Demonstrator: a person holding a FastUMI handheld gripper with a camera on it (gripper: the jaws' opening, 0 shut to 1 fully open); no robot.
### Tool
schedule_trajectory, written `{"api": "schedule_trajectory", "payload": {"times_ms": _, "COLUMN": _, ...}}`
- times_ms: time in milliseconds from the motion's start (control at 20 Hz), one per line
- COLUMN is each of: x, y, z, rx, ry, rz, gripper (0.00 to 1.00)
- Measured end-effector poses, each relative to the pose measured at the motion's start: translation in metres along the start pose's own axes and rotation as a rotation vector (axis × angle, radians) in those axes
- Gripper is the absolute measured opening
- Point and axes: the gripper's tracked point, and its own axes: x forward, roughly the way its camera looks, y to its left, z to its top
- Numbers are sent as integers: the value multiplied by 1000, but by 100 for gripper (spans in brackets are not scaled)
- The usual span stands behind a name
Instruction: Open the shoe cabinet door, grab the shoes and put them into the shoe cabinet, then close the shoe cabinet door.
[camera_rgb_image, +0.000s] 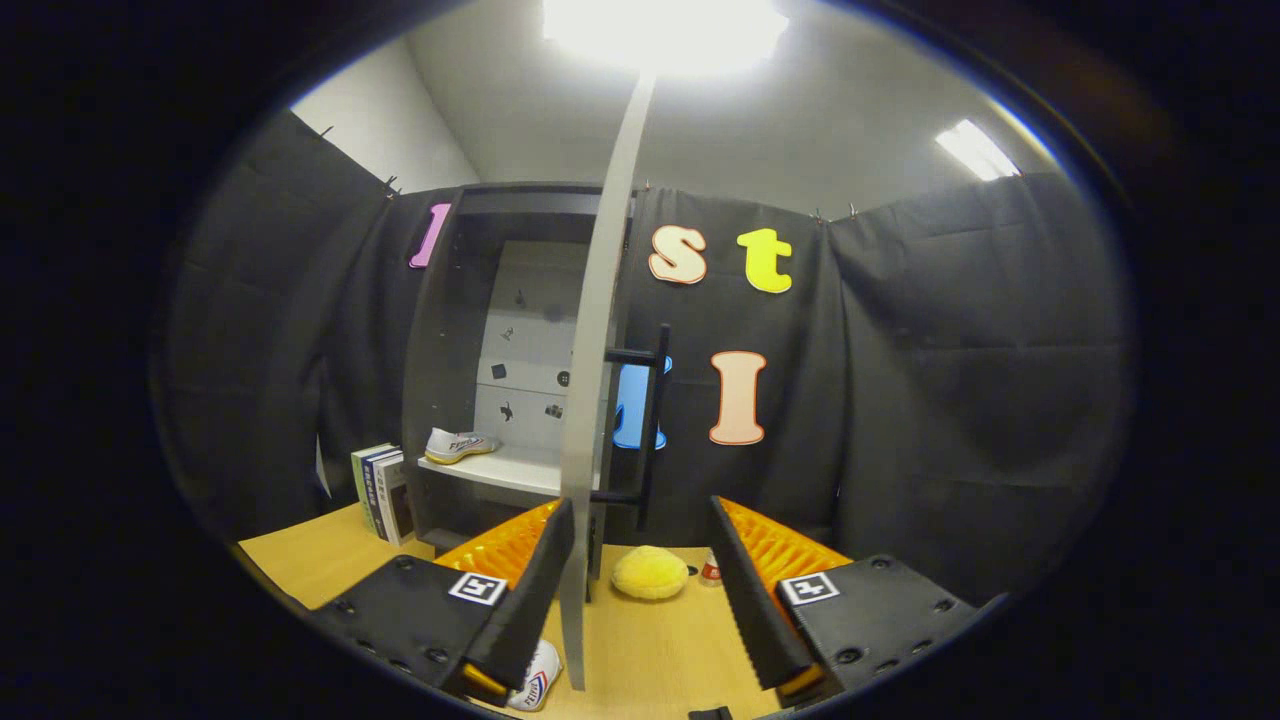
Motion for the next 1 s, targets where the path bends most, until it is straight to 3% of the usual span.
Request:
{"api": "schedule_trajectory", "payload": {"times_ms": 50, "x": 1, "y": 6, "z": -3, "rx": 9, "ry": 2, "rz": -4, "gripper": 95}}
{"api": "schedule_trajectory", "payload": {"times_ms": 100, "x": 0, "y": 14, "z": -9, "rx": 12, "ry": 14, "rz": -1, "gripper": 99}}
{"api": "schedule_trajectory", "payload": {"times_ms": 450, "x": 1, "y": 76, "z": -65, "rx": 1, "ry": 140, "rz": 98, "gripper": 98}}
{"api": "schedule_trajectory", "payload": {"times_ms": 1000, "x": 37, "y": 143, "z": -221, "rx": -6, "ry": 471, "rz": 228, "gripper": 98}}
